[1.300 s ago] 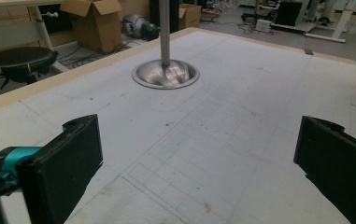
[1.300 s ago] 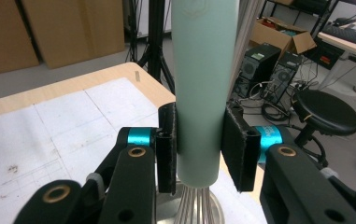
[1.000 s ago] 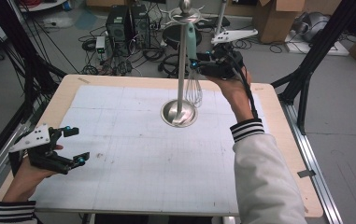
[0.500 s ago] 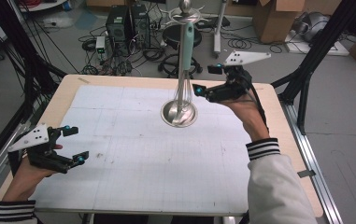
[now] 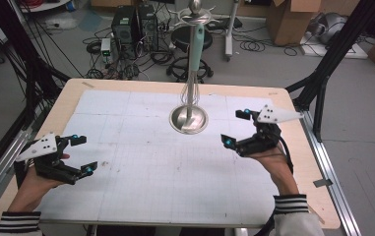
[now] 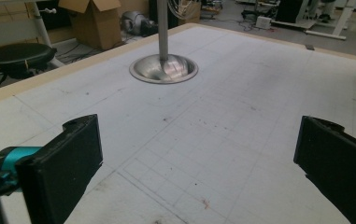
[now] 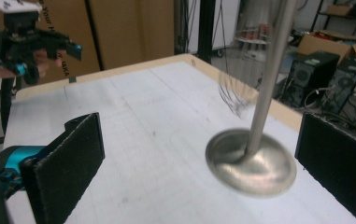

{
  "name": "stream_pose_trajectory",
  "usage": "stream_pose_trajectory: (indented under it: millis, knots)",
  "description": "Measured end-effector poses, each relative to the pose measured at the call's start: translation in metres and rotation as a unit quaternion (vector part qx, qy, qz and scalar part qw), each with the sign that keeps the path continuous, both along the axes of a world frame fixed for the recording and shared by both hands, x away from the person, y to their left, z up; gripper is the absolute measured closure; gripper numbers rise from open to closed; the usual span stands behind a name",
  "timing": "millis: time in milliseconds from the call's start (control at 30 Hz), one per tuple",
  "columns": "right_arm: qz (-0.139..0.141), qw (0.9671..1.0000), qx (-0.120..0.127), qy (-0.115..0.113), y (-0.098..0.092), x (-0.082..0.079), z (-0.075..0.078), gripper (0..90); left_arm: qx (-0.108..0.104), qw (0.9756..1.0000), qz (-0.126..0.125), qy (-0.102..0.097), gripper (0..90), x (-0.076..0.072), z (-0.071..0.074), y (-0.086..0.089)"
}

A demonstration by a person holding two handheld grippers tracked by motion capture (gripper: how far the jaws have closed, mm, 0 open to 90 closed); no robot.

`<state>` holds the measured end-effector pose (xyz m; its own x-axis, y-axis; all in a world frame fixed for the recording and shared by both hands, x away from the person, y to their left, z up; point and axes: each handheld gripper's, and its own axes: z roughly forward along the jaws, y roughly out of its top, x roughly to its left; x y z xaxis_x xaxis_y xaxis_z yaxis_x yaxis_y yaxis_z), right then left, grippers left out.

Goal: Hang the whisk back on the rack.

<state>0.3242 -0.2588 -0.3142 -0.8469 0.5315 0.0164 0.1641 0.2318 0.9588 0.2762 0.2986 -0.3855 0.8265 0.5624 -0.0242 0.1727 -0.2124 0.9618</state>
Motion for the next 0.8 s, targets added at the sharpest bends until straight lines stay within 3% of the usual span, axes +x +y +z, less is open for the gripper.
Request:
stream_pose_trajectory:
  millis: [267,467,567,800]
  knots:
    - [-0.012,0.9998,0.010,-0.007,-0.018,-0.033,-0.048,0.0,0.001,1.0000,0.003,0.001,1.7,-0.002,-0.004,0.001]
    - [-0.030,0.9991,0.028,-0.008,-0.028,-0.042,-0.075,0.0,0.001,0.9999,0.008,0.007,1.7,-0.004,-0.010,0.003]
    - [-0.035,0.9992,0.016,-0.002,-0.030,-0.043,-0.080,0.0,0.002,0.9999,0.008,0.007,1.7,-0.004,-0.010,0.003]
    - [-0.051,0.9978,0.042,0.005,-0.042,-0.048,-0.086,0.0,-0.001,0.9999,0.009,0.006,1.7,-0.005,-0.009,0.004]
